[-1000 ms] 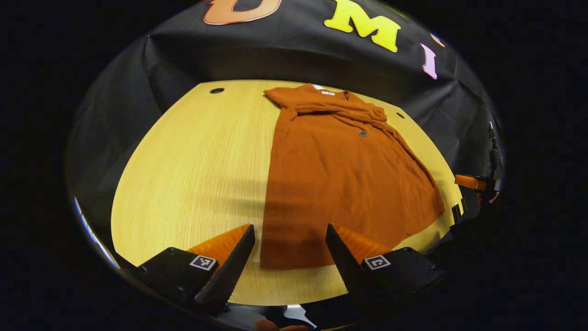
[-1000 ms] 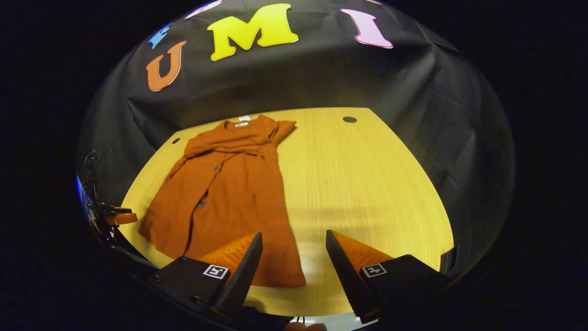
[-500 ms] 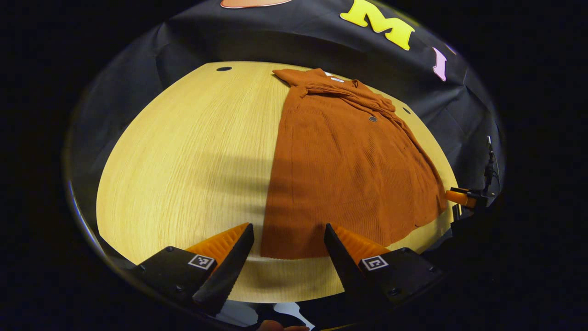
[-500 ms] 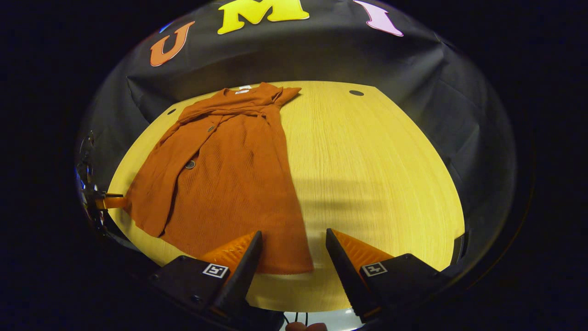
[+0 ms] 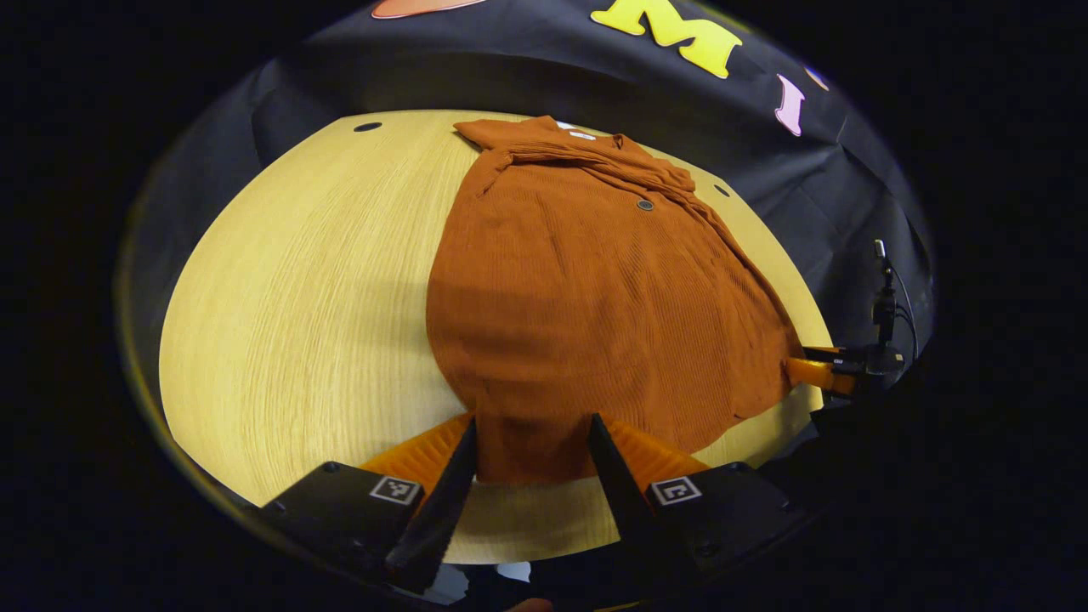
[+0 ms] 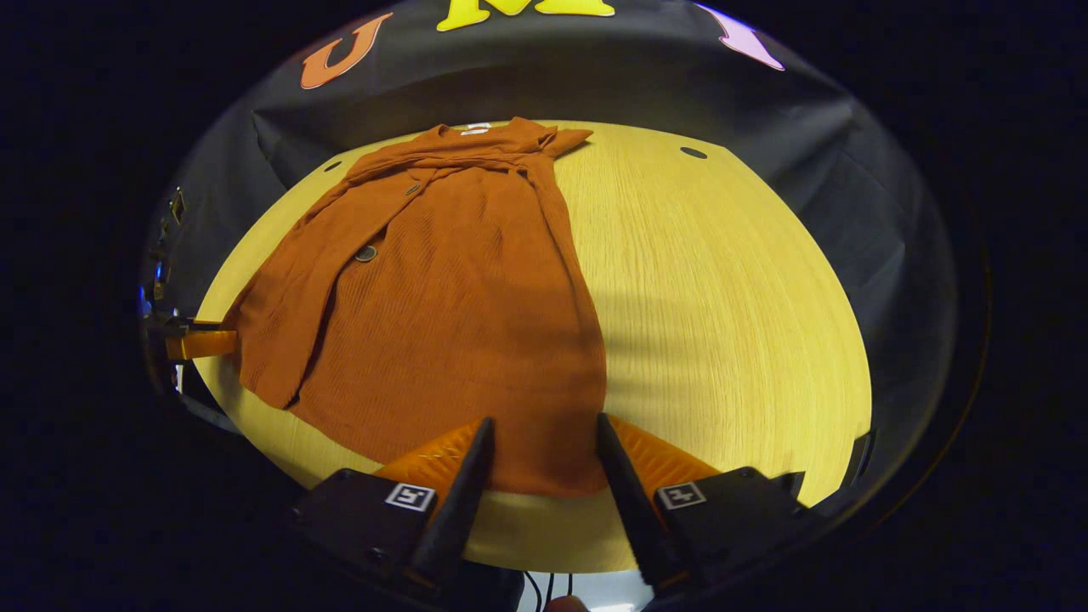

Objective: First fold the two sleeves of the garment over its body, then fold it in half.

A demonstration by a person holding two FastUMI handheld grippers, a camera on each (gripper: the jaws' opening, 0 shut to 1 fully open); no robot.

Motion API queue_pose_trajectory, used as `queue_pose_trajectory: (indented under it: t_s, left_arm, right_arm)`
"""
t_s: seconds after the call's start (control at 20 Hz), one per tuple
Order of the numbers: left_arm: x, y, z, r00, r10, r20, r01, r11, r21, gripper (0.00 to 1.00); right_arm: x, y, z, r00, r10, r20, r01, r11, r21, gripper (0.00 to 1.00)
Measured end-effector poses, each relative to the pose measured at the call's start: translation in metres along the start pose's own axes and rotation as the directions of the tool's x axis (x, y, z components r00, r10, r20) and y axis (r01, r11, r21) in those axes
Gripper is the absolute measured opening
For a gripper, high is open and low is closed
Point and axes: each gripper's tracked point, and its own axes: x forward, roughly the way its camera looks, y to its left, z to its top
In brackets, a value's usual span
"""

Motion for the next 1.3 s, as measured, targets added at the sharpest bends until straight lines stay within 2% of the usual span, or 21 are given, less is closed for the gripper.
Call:
queue_pose_trajectory:
  t_s: [0.05,0.1,0.15,0.2,0.25,0.4,0.45,0.6,0.8,1.0,1.3]
  left_arm:
    - [0.004,0.001,0.004,1.0,0.004,0.004,-0.004,1.0,-0.015,0.77]
    - [0.006,0.005,0.006,1.0,0.026,0.007,-0.025,0.999,-0.033,0.71]
    - [0.008,0.011,0.008,0.998,0.054,0.011,-0.053,0.997,-0.057,0.53]
    - [0.009,0.01,0.01,0.998,0.053,0.021,-0.051,0.995,-0.091,0.35]
    - [0.009,0.008,0.011,0.999,0.043,0.023,-0.04,0.993,-0.112,0.17]
    - [0.008,0.009,0.011,1.0,0.017,0.018,-0.015,0.99,-0.142,0.06]
    - [0.009,0.009,0.011,1.0,0.014,0.012,-0.012,0.989,-0.145,0.04]
    - [0.002,0.009,0.014,1.0,0.027,-0.001,-0.027,0.993,-0.111,0.04]
    - [-0.02,0.008,0.041,0.998,0.041,0.054,-0.04,0.999,-0.024,0.03]
    - [-0.041,-0.004,0.086,0.989,0.025,0.145,-0.029,0.999,0.028,0.04]
    - [-0.066,-0.032,0.162,0.96,-0.017,0.278,-0.025,0.989,0.148,0.03]
  right_arm:
    - [-0.002,0.0,0.0,1.0,-0.006,-0.009,0.006,1.0,0.011,0.67]
    - [0.0,0.0,0.0,1.0,-0.009,-0.009,0.01,1.0,0.014,0.63]
    - [0.001,0.004,0.004,1.0,0.009,0.0,-0.009,1.0,0.014,0.63]
    - [0.004,0.006,0.004,1.0,0.01,0.002,-0.01,1.0,0.025,0.61]
    - [0.005,0.008,0.006,1.0,0.014,0.004,-0.014,0.999,0.033,0.3]
    - [0.005,0.007,0.011,0.999,0.032,0.009,-0.032,0.998,0.061,0.3]
    - [0.008,0.008,0.012,0.999,0.032,0.003,-0.032,0.997,0.068,0.04]
    - [0.004,0.006,0.018,0.999,0.039,0.002,-0.039,0.996,0.083,0.05]
    - [-0.014,-0.002,0.042,0.997,0.053,0.051,-0.06,0.986,0.154,0.04]
    - [-0.034,-0.008,0.09,0.988,0.055,0.141,-0.083,0.977,0.199,0.04]
    - [-0.073,-0.003,0.178,0.952,0.064,0.298,-0.109,0.985,0.137,0.04]
